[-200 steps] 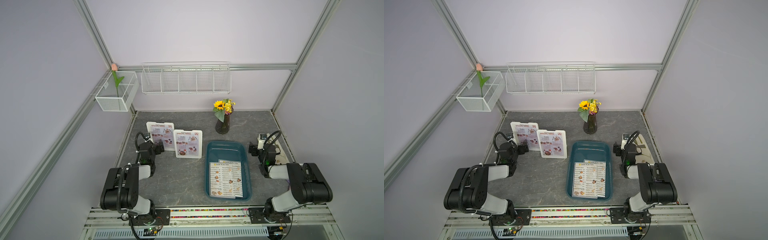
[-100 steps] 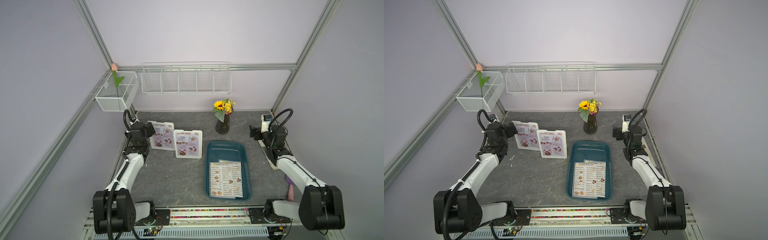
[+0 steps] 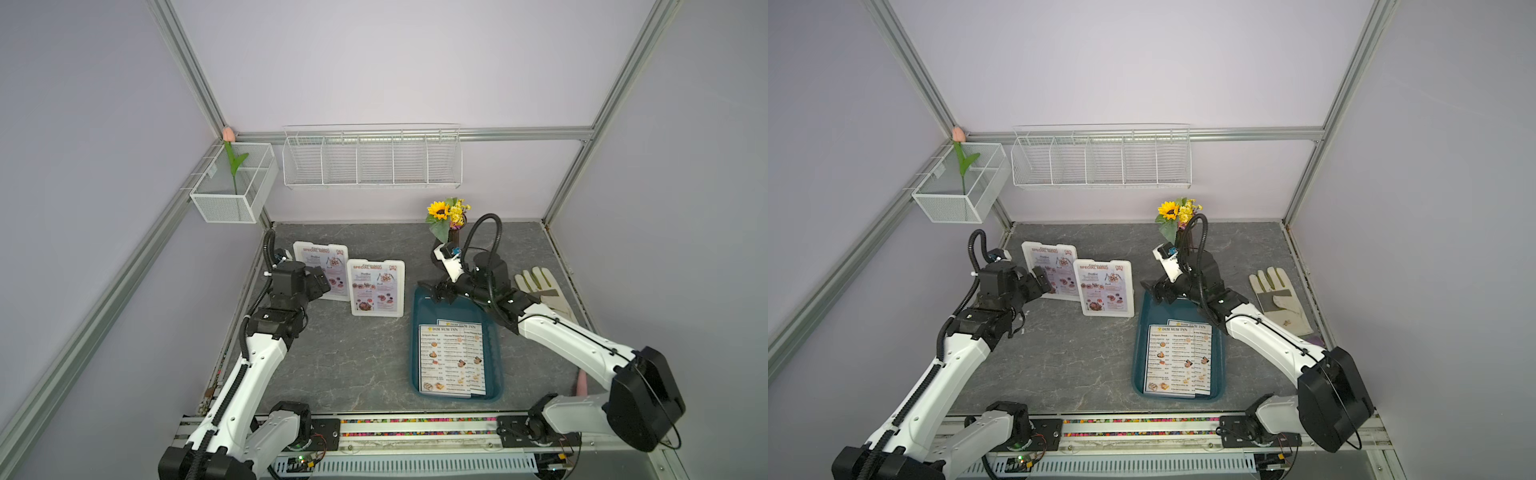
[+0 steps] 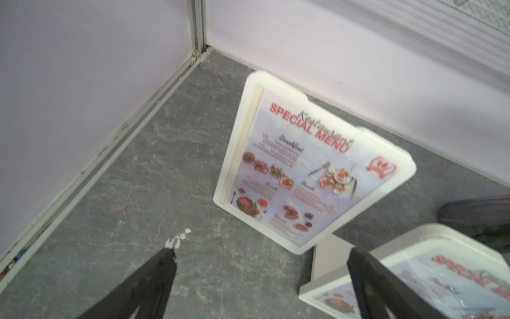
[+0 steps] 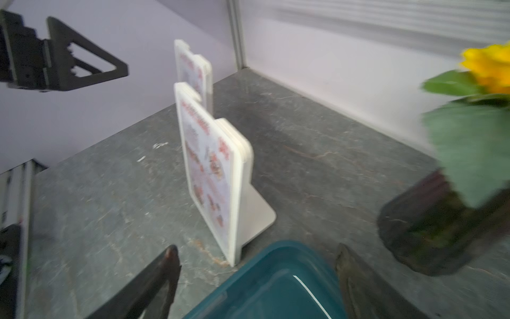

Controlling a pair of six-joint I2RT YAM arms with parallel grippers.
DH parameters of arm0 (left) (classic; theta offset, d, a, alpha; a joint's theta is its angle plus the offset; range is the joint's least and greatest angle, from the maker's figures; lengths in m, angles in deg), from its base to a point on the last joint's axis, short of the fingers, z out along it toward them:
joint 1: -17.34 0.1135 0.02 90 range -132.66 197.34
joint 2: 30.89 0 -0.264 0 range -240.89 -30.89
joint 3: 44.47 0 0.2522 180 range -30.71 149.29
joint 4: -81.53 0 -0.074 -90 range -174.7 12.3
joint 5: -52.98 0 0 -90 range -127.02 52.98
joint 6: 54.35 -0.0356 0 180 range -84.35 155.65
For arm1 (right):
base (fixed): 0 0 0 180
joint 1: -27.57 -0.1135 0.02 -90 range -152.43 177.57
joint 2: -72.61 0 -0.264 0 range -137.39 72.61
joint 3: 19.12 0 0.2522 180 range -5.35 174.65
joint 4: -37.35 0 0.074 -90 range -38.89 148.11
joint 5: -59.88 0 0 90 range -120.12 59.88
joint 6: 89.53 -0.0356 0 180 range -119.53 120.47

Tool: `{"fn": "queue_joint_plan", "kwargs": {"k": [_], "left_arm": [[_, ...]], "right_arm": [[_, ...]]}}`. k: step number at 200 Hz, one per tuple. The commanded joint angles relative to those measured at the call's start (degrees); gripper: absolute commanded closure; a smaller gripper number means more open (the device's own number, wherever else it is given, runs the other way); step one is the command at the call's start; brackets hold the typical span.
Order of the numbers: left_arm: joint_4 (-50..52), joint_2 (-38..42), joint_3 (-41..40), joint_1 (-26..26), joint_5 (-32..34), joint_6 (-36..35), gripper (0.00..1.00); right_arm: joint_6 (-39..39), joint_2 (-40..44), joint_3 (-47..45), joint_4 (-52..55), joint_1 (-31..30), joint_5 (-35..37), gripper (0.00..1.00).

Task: Replace the menus in the menu holders
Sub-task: Adjust the menu holder at the center of the board.

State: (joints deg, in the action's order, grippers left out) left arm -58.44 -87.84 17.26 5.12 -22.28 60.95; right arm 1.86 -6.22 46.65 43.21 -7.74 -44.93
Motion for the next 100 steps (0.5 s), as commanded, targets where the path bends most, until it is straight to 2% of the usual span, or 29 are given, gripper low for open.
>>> {"fn": "queue_joint_plan", "kwargs": {"k": [1,42,100], "left_arm": [[6.15,1.05,-3.73,-2.82,-0.41,5.39,0.02],[3.59,1.2,-6.93,-8.51,-0.35,6.86,0.02],[-2.52,-4.2,-6.9,-9.1,-3.56,7.79,0.03]], "right_arm": [[1.43,-4.12,1.75,-0.44,-2.77,-1.85,0.1],[0.5,-12.49,4.69,-4.78,-3.42,-2.23,0.1],[-1.12,-20.08,8.43,-9.7,-4.35,-5.37,0.08]]}}
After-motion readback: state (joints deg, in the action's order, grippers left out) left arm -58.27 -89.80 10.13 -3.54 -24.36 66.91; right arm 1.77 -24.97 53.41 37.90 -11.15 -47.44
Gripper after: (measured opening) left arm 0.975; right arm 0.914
